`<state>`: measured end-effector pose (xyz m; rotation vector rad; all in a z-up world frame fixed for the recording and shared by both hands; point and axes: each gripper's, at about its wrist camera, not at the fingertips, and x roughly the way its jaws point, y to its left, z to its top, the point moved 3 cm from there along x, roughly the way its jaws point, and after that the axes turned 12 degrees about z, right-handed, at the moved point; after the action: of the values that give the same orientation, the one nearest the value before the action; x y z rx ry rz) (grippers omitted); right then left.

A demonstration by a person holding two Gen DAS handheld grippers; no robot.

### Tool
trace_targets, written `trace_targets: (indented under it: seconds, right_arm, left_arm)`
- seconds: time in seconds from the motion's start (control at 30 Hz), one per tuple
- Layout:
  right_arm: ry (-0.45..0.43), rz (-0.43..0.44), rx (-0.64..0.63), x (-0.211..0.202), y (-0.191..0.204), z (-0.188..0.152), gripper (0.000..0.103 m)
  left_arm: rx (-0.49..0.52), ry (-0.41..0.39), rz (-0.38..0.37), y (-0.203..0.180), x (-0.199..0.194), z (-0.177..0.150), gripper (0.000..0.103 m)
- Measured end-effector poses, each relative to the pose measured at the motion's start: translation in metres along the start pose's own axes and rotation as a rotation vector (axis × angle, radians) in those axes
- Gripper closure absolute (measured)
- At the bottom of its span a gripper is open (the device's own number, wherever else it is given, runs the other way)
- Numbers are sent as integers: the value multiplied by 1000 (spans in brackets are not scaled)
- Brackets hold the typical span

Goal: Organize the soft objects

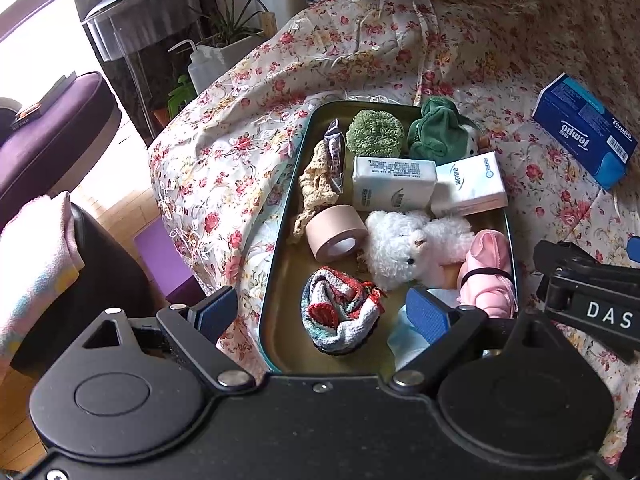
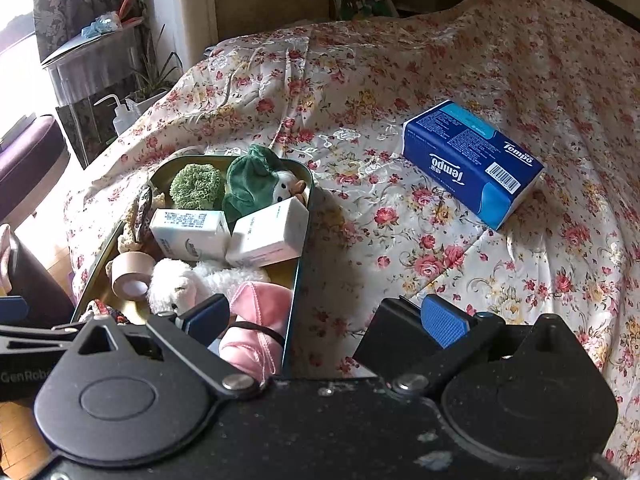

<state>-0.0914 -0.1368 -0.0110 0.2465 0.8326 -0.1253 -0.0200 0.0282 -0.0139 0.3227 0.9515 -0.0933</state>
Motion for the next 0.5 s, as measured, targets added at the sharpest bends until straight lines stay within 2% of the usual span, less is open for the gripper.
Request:
trace_targets:
  seconds: [0.5]
  right_arm:
    - [10, 0, 3, 3, 0, -1, 0]
  left_arm:
    - [1, 13, -8, -1, 1, -1, 14]
